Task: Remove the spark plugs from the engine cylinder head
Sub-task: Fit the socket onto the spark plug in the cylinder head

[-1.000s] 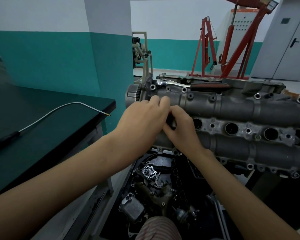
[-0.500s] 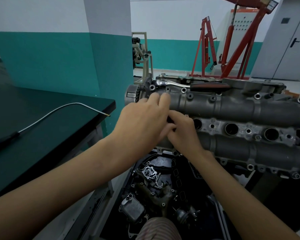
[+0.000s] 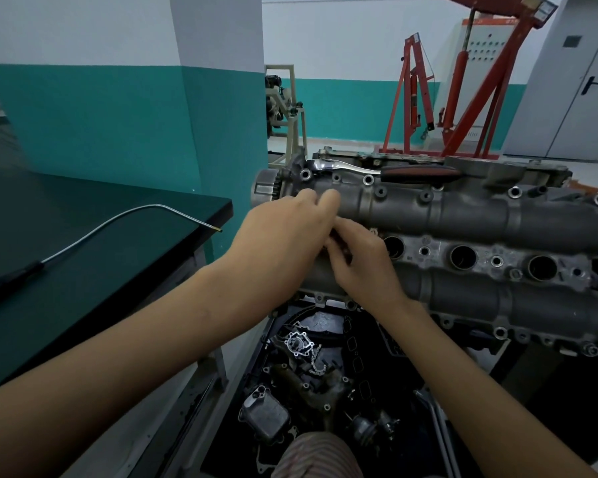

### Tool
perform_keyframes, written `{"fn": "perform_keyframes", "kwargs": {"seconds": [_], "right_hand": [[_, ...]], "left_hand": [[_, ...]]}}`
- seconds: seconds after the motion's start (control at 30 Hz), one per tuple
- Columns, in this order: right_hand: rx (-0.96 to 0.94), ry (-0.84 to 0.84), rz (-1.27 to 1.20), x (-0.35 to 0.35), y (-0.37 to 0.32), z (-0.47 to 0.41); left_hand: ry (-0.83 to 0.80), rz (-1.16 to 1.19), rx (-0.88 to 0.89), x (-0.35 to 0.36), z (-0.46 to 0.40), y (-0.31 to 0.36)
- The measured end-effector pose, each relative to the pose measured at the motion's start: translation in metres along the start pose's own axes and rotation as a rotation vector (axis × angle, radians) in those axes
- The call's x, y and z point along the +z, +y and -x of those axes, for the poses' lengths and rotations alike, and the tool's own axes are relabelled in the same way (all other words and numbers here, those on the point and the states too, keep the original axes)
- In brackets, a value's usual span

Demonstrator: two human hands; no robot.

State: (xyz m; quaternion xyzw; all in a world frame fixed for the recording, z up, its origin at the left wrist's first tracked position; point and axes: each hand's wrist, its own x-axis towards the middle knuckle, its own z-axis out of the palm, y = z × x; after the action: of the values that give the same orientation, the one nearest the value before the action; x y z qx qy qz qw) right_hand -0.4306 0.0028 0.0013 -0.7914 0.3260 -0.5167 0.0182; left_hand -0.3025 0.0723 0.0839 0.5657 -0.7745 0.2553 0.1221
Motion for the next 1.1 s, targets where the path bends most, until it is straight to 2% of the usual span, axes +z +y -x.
{"fn": "perform_keyframes", "kwargs": {"seconds": [0.1, 0.2, 0.33, 0.47, 0.53, 0.67, 0.83, 1.0, 1.1], "right_hand": [[0.069, -0.033, 0.028, 0.000, 0.003, -0.003], [0.111, 0.013, 0.005, -0.001, 0.004, -0.002], [0.018, 0.006, -0.017, -0.001, 0.002, 0.000], [0.050, -0.063, 0.001, -0.001, 0.004, -0.001], [0.089, -0.026, -0.003, -0.001, 0.005, -0.001], [0.061, 0.018, -0.023, 0.000, 0.005, 0.000], [0.098, -0.037, -0.103, -0.003, 0.001, 0.003], [0.168, 0.245, -0.212, -0.009, -0.009, 0.014], [0.224, 0.314, -0.199, -0.012, -0.013, 0.023]], "left_hand": [[0.000, -0.021, -0.071, -0.004, -0.002, 0.005], [0.069, -0.161, -0.031, -0.003, 0.004, 0.008], [0.072, -0.066, 0.052, 0.005, 0.005, 0.003], [0.061, -0.056, -0.062, -0.001, -0.002, 0.001], [0.069, -0.108, -0.052, 0.001, 0.000, 0.002], [0.032, -0.009, 0.025, 0.011, -0.001, 0.000], [-0.001, -0.056, -0.059, 0.008, -0.012, -0.002], [-0.076, -0.046, -0.112, 0.006, -0.017, -0.003], [-0.135, 0.059, -0.084, 0.009, -0.021, 0.003]]}}
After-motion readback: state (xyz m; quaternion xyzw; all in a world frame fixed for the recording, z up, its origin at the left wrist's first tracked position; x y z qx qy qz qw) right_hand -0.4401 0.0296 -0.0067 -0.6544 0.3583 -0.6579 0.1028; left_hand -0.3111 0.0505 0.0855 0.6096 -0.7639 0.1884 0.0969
